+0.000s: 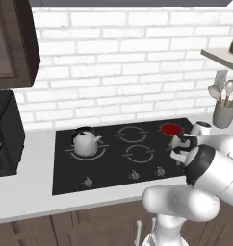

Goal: Turn off the rear right burner of the stove.

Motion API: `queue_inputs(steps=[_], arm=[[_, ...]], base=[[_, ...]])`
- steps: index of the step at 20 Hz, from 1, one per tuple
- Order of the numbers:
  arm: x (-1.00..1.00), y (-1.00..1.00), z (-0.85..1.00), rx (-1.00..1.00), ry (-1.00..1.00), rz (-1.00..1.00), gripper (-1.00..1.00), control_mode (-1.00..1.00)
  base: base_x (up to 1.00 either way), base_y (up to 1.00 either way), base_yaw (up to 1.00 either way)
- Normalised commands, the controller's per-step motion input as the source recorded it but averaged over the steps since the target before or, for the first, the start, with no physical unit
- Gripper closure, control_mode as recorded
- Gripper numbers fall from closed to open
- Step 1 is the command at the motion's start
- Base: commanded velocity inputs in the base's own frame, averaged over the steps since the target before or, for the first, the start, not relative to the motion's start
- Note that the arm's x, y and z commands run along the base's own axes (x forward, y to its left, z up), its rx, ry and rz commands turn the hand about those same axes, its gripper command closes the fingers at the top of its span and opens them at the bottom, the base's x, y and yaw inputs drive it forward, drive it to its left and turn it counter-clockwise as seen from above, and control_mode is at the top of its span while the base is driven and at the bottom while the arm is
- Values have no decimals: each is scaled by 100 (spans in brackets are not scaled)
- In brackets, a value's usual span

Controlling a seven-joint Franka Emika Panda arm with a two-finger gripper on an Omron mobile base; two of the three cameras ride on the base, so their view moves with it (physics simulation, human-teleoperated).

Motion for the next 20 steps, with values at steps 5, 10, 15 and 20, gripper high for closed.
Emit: queue_inputs(steps=[5,10,15,20], arm=[[15,0,-13,0,-2,0,-100,-100],[20,-9,-6,0,-3,0,-100,-100],[3,-11,-10,0,-1,1,-100,-100],[-3,0,-5,0,0,0,-100,-100]], base=[[0,0,0],[0,0,0],[0,0,0],[0,0,0]])
